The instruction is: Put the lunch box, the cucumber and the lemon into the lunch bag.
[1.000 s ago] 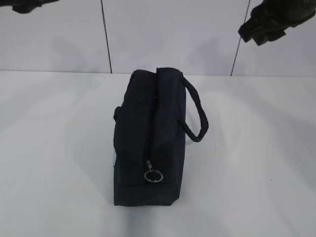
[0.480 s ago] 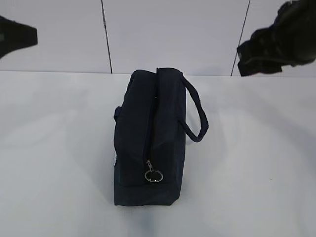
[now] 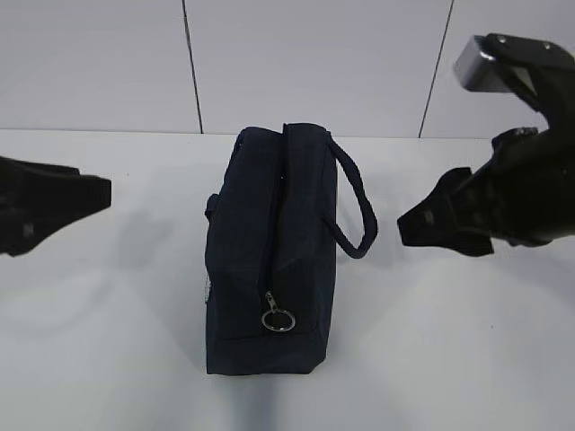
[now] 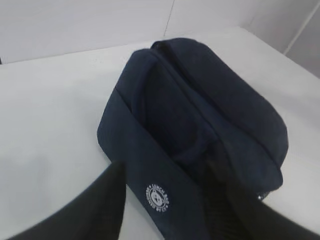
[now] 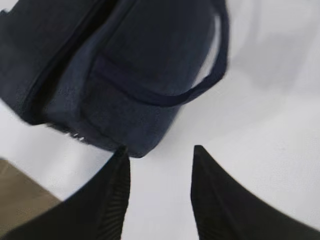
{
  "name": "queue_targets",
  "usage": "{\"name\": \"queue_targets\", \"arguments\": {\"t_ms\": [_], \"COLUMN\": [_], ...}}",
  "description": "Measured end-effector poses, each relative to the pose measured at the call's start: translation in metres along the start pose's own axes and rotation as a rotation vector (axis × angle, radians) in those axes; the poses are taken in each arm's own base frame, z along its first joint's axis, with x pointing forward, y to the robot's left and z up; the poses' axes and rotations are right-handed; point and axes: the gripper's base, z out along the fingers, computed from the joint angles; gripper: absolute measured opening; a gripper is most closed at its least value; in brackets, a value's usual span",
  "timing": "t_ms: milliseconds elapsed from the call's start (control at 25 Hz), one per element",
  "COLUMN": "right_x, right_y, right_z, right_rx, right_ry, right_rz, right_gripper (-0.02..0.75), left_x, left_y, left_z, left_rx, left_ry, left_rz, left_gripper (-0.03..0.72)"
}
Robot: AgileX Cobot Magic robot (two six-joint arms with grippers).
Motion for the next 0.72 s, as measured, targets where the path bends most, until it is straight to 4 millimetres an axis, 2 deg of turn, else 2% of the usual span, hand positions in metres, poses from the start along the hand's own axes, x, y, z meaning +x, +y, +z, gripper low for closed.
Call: {"name": "queue_targets", "arguments": {"t_ms": [240, 440, 720], "right_x": [0.015, 0.031, 0.040], "right_y": [0.009, 0.009, 0.013], "right_z": [0.013, 0.022, 0.027], "right_rx": [-0.117, -0.157, -0.235], "right_ry": [-0.036, -0.042, -0.086], "right_rz": [-0.017, -0.018, -0.080], "right_gripper": [0.329, 0.329, 0.329], "left_x": [0.024, 0.038, 0.038], "left_y": [0.004, 0.006, 0.000], "left_z": [0.015, 0.034, 0.036], "left_rx": [0.054, 0.153, 0.231], "left_ry": [0.073, 0.139, 0.106], "left_rz": [0.094, 0.081, 0.109], "left_gripper": [0.351, 0.351, 0.351]}}
